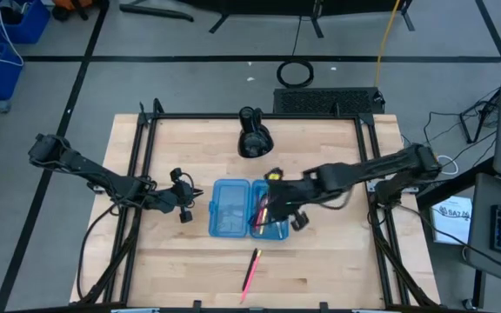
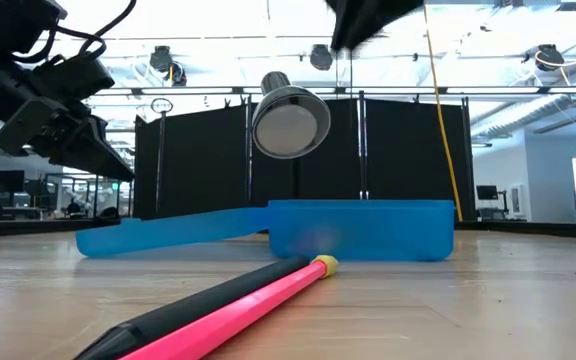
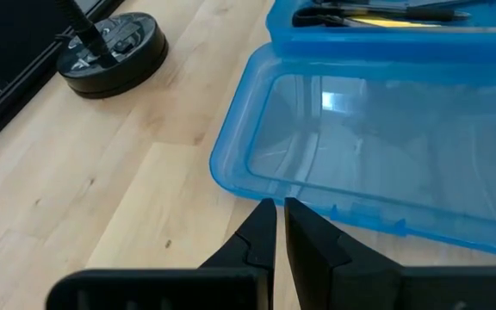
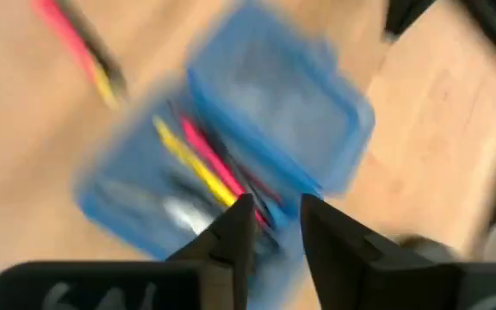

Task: Pick & place school supplies into a supply box
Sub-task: Put the black pen into the blue supply box

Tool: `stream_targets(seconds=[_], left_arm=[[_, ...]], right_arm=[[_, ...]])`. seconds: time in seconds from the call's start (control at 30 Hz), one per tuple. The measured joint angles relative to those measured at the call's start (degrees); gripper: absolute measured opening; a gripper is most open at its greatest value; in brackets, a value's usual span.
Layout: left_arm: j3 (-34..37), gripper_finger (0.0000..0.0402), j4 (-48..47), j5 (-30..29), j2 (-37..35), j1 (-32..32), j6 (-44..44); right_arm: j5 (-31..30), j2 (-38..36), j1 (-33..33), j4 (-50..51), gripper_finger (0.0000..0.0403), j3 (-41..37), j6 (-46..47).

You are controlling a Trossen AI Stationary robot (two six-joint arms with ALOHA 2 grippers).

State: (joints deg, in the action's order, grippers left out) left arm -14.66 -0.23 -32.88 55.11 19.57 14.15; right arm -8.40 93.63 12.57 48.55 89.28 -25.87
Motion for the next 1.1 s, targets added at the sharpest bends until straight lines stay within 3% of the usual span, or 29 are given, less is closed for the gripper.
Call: stream_targets(seconds=[0.17,0.3,0.53,0.7,0.77,0.93,1.1], left_arm=[[0.0,0.0033,0.4,0.0,0.0,0.0,-0.2],[0.0,0.0033,0.6,0.1,0.0,0.0,-0.1],[0.0,0.0033,-0.1,1.6,0.0,0.0,-0.3],[0.0,0.0033,-0.1,0.9,0.0,0.0,-0.2],[0.0,0.0033,0.0,0.9,0.0,0.0,-0.1],[0.0,0.0033,0.0,0.7,0.0,0.0,-0.1],[0.0,0.0033,0.4,-0.2,0.0,0.0,0.0]], right_arm=[[2.6,-7.2,2.9,-13.1,0.0041,-9.2,20.3],[2.7,-11.2,6.2,-27.7,0.0005,-23.2,25.6],[-2.1,-17.4,11.0,-61.1,0.0001,-47.8,31.7],[-2.5,-20.7,11.5,-79.7,0.0001,-63.0,40.0],[-5.6,-21.5,11.6,-86.5,0.0001,-68.1,42.0],[-9.7,-21.7,10.9,-101.2,0.0001,-76.8,43.2],[-11.2,-21.6,10.7,-104.1,0.0,-79.8,43.2]])
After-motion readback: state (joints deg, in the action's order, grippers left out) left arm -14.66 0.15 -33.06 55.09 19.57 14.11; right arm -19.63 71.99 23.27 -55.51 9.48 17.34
